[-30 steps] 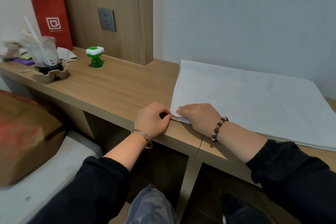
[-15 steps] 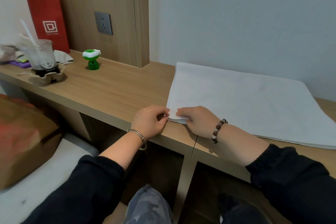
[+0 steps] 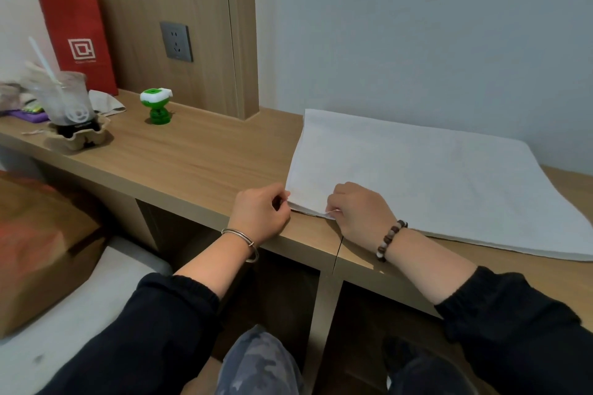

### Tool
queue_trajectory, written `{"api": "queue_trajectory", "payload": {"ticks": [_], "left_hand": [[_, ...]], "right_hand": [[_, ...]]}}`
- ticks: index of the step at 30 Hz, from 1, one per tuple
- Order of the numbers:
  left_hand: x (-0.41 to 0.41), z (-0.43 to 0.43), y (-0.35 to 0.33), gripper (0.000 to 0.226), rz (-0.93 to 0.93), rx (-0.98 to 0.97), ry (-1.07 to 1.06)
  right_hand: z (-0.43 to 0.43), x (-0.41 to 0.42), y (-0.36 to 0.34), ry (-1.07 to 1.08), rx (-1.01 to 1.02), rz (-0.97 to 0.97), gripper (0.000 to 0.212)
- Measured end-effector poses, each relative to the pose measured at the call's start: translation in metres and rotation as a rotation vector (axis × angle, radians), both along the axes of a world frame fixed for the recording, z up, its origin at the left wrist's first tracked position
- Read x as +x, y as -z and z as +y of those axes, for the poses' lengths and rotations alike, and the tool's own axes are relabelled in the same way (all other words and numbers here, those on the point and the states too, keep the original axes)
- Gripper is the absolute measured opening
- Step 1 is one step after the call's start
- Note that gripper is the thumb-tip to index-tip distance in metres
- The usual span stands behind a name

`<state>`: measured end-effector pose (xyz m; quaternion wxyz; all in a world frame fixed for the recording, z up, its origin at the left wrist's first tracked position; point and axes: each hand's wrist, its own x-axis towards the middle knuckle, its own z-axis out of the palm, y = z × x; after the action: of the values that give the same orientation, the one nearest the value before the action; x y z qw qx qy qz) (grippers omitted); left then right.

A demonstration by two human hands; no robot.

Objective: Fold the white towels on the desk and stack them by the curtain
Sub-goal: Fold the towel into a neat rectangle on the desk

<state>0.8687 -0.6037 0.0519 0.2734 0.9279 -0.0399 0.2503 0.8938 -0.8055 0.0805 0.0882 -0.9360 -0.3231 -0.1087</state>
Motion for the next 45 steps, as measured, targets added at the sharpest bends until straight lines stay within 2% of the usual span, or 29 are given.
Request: {"api": "queue_trajectory", "payload": {"ticks": [4,7,14,19,21,23,24,25,27,28,30,32,36,45], "left_hand": [[-0.002,-0.003,-0.003,0.006,-0.02,0.009,-0.031],[-0.005,-0.003,-0.006,0.005,-0.025,0.031,-0.018],[-0.009,0.006,-0.019,0.0,0.029,0.347,0.193],[0.0,0.001,-0.029,0.011,-0.006,0.496,0.338],[0.007,-0.002,-0.034,0.011,0.044,0.58,0.324],[0.016,-0.005,-0.05,0.011,-0.012,0.584,0.255],[0.02,-0.007,-0.06,0.013,-0.085,0.569,0.225],[0.023,-0.007,-0.069,0.015,-0.212,0.55,0.208],[0.019,-0.006,-0.079,0.018,-0.386,0.571,0.239],[0.016,-0.003,-0.077,0.019,-0.406,0.625,0.279],[0.007,0.005,-0.063,0.027,-0.344,0.737,0.363],[-0.003,0.012,-0.05,0.03,-0.258,0.77,0.405],[-0.01,0.016,-0.039,0.032,-0.207,0.769,0.376],[-0.005,0.022,-0.029,0.029,-0.251,0.837,0.4]], "right_hand": [[-0.002,0.001,-0.004,-0.003,-0.022,-0.035,0.023],[0.0,0.001,-0.009,-0.01,-0.117,-0.046,0.024],[-0.016,-0.001,-0.019,-0.007,-0.008,0.12,0.02],[-0.042,-0.003,-0.019,-0.008,-0.008,0.183,0.011],[-0.055,-0.001,-0.026,0.017,-0.072,0.235,0.007],[-0.059,0.011,-0.046,0.072,-0.127,0.301,0.016],[-0.059,0.02,-0.058,0.12,-0.114,0.269,0.019],[-0.057,0.026,-0.07,0.162,-0.05,0.149,0.019],[-0.053,0.029,-0.082,0.157,0.108,-0.304,0.016],[-0.052,0.021,-0.078,0.086,0.119,-0.441,0.016],[-0.052,0.002,-0.055,-0.117,-0.027,-0.441,0.013],[-0.054,-0.012,-0.033,-0.202,-0.126,-0.358,0.027],[-0.053,-0.018,-0.016,-0.187,-0.164,-0.384,0.034],[-0.055,-0.017,-0.009,-0.237,-0.241,-0.39,0.029]]}}
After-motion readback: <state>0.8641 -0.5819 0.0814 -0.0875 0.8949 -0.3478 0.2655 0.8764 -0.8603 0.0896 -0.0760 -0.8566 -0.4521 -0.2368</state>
